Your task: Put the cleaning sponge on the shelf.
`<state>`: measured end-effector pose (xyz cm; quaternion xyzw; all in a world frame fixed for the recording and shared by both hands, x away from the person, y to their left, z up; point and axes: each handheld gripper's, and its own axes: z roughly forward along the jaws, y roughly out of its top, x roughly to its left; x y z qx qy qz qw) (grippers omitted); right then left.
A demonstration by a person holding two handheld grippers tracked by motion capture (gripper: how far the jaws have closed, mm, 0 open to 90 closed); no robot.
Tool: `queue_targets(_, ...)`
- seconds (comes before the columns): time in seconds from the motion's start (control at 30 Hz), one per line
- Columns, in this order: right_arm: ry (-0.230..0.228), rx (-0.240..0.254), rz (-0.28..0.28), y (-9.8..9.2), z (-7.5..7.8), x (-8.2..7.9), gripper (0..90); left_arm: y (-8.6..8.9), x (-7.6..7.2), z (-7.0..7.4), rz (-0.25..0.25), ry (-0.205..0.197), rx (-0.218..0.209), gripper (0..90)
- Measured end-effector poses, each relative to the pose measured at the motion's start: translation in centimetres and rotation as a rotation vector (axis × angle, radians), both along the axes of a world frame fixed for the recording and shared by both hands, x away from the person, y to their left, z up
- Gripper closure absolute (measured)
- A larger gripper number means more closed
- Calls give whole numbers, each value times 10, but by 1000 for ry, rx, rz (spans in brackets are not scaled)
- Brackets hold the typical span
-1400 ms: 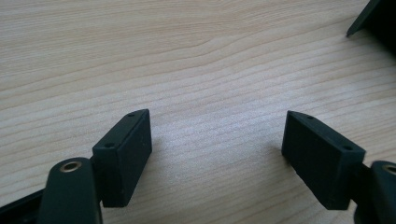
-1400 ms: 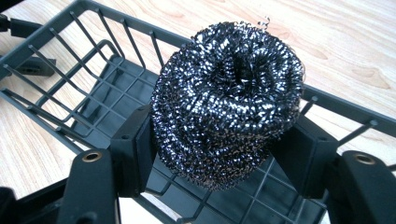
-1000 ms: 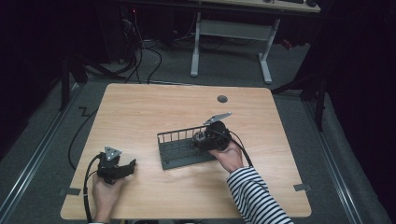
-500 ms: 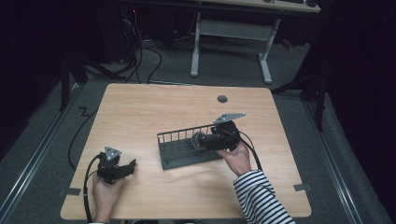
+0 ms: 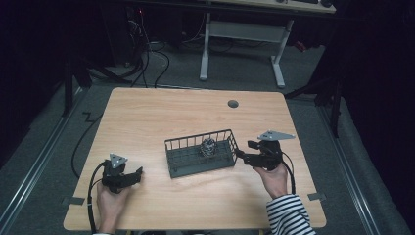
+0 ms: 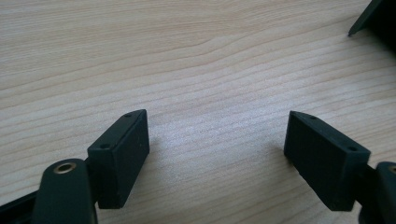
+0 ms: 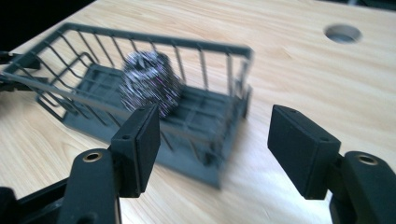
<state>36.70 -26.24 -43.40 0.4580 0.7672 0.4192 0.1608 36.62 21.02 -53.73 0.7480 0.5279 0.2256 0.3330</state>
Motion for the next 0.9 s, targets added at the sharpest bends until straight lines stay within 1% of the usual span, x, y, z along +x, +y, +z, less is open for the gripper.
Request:
queue_targets(0.13,6,16,-46,-18,-14,-9,355,0,0,0,0,0,0,225)
queue_targets(0.23,7,4,-84,-29,-29,-16,358,0,0,0,0,0,0,225)
queue_targets(0.3,17,2,-111,-37,-43,-20,360,0,0,0,-1,1,0,224)
queue_targets(0.37,26,-27,-153,-43,-59,-25,363,0,0,0,-1,1,1,223)
queue_targets(0.4,32,-28,-165,-48,-68,-27,362,0,0,0,-1,1,1,223)
queue_targets(0.43,48,-32,-189,-51,-76,-29,362,0,0,0,-1,1,0,223)
queue_targets(0.47,51,-47,-208,-54,-84,-31,361,0,0,0,-2,1,0,223)
queue_targets(0.5,55,-60,-220,-57,-91,-32,359,0,0,0,-2,1,1,222)
queue_targets(0.53,63,-57,-238,-59,-96,-33,367,0,0,0,-3,1,1,221)
queue_targets(0.6,29,-72,-263,-63,-95,-37,361,0,0,0,-3,1,1,217)
queue_targets(0.63,39,-80,-269,-63,-95,-37,359,0,0,0,-3,1,1,217)
queue_targets(0.67,59,-104,-275,-62,-96,-36,359,0,1,0,-4,1,1,217)
queue_targets(0.77,33,-192,-267,-55,-96,-37,358,0,1,0,-6,1,0,216)
queue_targets(0.8,31,-195,-269,-55,-96,-37,356,0,1,0,-7,2,0,215)
queue_targets(0.83,37,-185,-268,-56,-97,-37,347,-1,1,0,-9,3,0,210)
queue_targets(0.9,37,-188,-265,-56,-97,-36,343,-1,1,0,-10,3,0,204)
